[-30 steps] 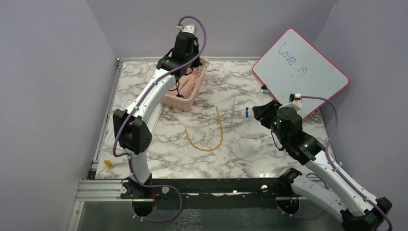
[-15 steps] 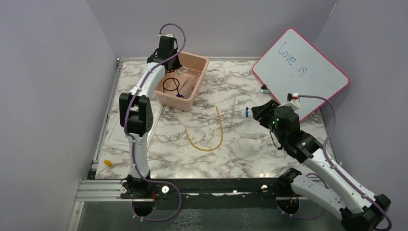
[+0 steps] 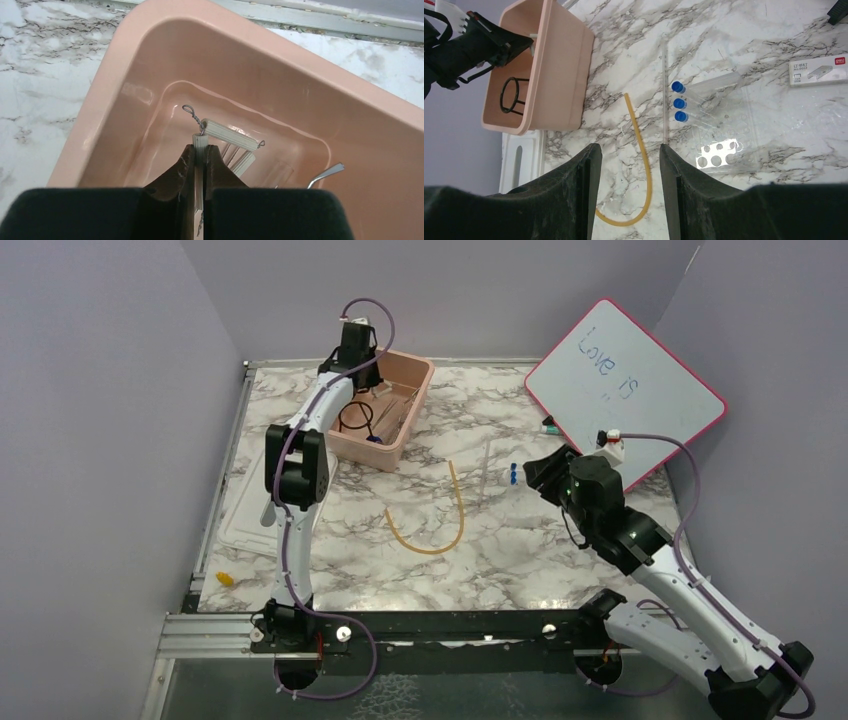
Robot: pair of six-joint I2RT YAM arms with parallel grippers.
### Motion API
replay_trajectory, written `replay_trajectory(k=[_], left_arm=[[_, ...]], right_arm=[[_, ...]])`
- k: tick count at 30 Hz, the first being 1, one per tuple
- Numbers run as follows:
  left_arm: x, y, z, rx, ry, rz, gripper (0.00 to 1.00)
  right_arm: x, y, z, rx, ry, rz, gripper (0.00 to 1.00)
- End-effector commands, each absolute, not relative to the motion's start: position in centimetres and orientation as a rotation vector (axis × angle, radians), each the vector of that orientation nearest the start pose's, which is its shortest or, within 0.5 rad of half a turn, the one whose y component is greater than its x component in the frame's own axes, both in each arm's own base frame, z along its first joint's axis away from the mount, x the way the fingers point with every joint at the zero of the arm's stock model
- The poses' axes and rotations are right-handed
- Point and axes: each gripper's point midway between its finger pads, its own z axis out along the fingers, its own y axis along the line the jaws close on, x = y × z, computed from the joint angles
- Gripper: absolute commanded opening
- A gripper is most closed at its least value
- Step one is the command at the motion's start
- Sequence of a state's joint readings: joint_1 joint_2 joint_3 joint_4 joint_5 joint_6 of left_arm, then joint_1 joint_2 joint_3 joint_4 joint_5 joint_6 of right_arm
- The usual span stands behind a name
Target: Organize the chemistry lab equipment
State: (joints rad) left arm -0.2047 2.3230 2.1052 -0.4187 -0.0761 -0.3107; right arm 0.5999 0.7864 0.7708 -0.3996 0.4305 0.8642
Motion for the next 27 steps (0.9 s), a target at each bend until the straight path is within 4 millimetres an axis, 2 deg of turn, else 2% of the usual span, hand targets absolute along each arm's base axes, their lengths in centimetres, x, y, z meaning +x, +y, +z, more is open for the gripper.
replay_trajectory(k=[1,5,7,12,16,20,23,27], left_arm=[[63.1,-11.3,13.4,-0.195,2.161,-0.161,0.12],[63.1,-10.8,13.2,-0.194,2.164,-0.146,0.25],[63.2,-10.7,13.8,-0.18,2.156,-0.144,0.28],[62.8,-11.4,17.0,-0.11,2.115,-0.188,0.3],[61.6,-12.0,20.6,-0.084,2.073,-0.246,0.3],[59.5,-13.9,25.7,-0.043,2.006,-0.355,0.31],[56.9,-16.2,28.4,-0.026,1.983,-0.455,0.34],[52.9,-20.0,29.6,-0.011,1.986,-0.588,0.4]], right_arm=[[26.9,12.1,23.9,0.561,1.901,0.491,0.5],[27.2,12.3,23.9,0.562,1.909,0.487,0.5],[27.2,12.4,23.8,0.561,1.914,0.49,0.5],[27.2,12.5,23.6,0.561,1.918,0.497,0.5],[27.1,12.4,23.6,0.555,1.916,0.494,0.5],[27.0,12.5,23.7,0.535,1.925,0.488,0.5],[26.9,12.5,23.5,0.526,1.937,0.488,0.51],[26.3,12.8,23.2,0.54,1.954,0.524,0.51]])
